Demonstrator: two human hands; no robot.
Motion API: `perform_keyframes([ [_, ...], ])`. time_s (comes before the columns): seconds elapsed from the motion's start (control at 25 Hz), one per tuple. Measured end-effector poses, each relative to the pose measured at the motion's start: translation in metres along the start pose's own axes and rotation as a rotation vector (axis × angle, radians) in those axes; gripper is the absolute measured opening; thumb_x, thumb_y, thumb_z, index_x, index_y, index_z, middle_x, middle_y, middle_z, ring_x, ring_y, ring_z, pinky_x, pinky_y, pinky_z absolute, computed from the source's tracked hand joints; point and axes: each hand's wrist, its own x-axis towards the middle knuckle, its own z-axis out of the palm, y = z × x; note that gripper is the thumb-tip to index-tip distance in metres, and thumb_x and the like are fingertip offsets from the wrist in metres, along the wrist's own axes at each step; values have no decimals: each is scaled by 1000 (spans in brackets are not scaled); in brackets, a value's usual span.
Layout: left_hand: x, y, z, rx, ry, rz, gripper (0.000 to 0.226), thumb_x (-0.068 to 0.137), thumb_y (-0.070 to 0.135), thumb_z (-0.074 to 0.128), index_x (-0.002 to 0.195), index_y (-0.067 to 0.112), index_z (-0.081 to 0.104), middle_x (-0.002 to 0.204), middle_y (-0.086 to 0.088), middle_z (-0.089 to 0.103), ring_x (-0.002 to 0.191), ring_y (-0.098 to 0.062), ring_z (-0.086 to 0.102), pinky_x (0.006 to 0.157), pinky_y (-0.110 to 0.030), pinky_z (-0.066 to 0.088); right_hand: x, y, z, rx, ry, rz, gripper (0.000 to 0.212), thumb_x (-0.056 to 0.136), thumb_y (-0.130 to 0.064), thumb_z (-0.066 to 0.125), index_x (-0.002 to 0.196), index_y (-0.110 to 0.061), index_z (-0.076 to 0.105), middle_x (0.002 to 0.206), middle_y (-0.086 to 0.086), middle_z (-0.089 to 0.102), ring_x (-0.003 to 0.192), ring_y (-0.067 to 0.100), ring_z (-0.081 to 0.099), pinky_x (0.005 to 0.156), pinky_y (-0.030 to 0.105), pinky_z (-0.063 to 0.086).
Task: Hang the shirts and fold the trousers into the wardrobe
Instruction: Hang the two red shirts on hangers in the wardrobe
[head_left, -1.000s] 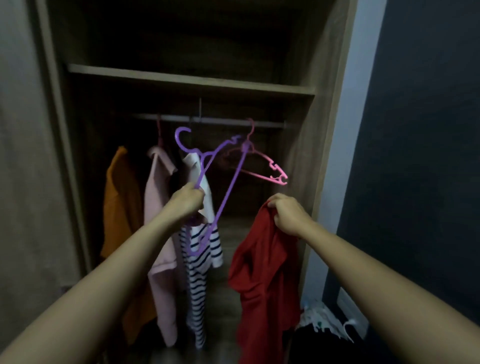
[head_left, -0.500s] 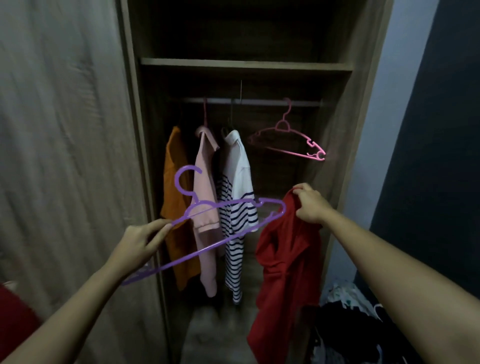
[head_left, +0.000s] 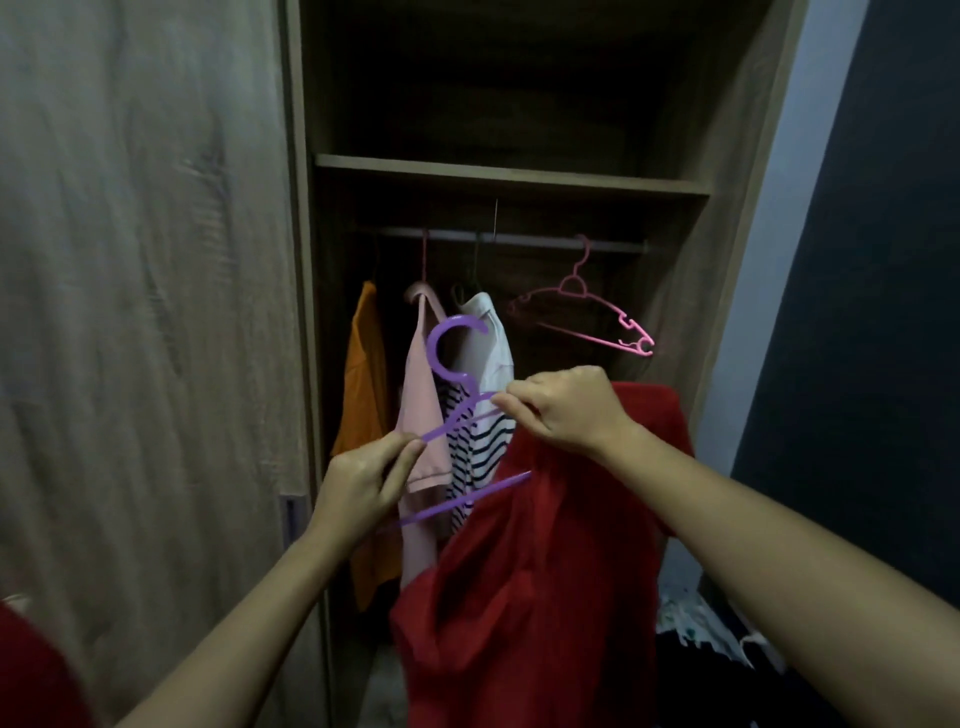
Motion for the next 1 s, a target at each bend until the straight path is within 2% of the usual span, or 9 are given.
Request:
perform_keyframes([
  [0.16,-16,30,14,123,218,21,26,91,42,46,110,26,56,116,-11,48,103,-28,49,84,-37,41,17,4,-3,43,39,88,57,90,-57,27,66,-21,64,62,1,68,56,28,67,43,24,31],
  [0.28,-66,48,56,51,-108,91,30,85,50,50,109,34,57,128,-8,39,115,-25,42,92,-37,36,27,13,-13,99,130,135,54,90,-55,30,69,-20,65,65,1,70,62,28,68,45,27,35],
  [0.4,-66,33,77,-196,-531,-303,47,71,29,57,117,34,52,130,-3,35,124,-24,41,101,-22,31,25,27,-27,97,142,113,56,91,-54,28,67,-18,62,67,0,70,66,26,68,48,27,35],
  [0.48,-51,3,76,-343,-618,-452,62,64,11,61,120,33,46,127,-2,41,125,-22,43,101,-12,25,13,46,-33,59,134,103,57,91,-54,27,66,-17,62,66,0,69,65,24,68,47,26,33],
  [0.56,-34,-27,69,-345,-653,-525,75,57,21,64,126,39,44,133,-4,45,128,-23,41,108,-24,30,-4,61,-32,3,128,94,62,92,-56,24,63,-17,61,61,-1,67,59,23,67,45,23,31],
  [0.64,-13,-44,63,-255,-746,-474,85,49,35,63,131,47,44,127,-4,45,127,-22,39,111,-33,29,-20,70,-23,-85,132,87,69,94,-58,16,57,-17,58,54,-2,63,50,21,64,42,21,29],
  [0.72,16,-45,54,-127,-848,-420,83,57,25,67,136,34,45,112,-5,44,119,-24,42,101,-24,31,-32,74,-14,-151,98,65,71,96,-57,16,53,-17,56,50,-2,60,43,20,61,40,19,25],
  [0.84,60,-24,42,-27,-703,-435,60,69,4,65,127,17,56,119,-14,52,113,-29,52,94,-26,40,-39,69,0,-177,43,57,65,93,-57,25,53,-17,57,51,-2,61,43,22,61,40,19,26],
  [1.0,70,45,41,-78,-407,-158,46,77,21,61,122,14,50,115,-10,48,102,-29,54,89,-37,45,-28,52,7,85,-55,446,54,89,-64,32,71,-20,58,70,1,67,77,27,66,57,30,41],
])
